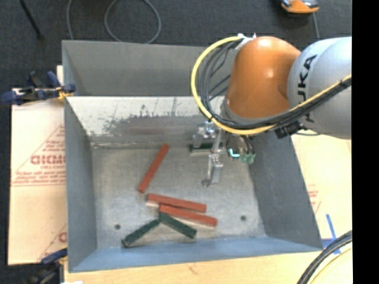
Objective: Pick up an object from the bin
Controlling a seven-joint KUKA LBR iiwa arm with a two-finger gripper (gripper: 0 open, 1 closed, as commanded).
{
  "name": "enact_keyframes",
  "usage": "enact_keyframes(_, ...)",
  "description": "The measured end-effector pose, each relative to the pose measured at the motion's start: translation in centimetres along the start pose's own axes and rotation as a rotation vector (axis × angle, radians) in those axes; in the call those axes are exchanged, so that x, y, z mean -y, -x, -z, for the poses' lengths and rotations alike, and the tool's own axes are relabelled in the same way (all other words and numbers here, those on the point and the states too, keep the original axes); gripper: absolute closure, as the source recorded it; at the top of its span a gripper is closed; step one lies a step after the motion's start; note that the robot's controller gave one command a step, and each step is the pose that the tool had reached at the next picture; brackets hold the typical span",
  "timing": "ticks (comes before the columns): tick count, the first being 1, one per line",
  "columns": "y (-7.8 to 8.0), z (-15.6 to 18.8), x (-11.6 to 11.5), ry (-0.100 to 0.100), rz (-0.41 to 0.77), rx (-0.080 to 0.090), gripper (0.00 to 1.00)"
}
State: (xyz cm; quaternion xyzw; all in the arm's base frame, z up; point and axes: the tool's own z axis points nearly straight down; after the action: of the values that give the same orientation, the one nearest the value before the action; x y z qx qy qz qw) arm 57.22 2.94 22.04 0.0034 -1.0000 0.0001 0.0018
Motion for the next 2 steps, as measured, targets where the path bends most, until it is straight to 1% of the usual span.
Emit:
enact_keyframes(1,-4.2,-14.9,-8.7,-0.001,0.303,0.011,0.0)
enact_keyframes(2,-2.8,-15.0,-1.1,-0.004,0.323,0.01,0.0)
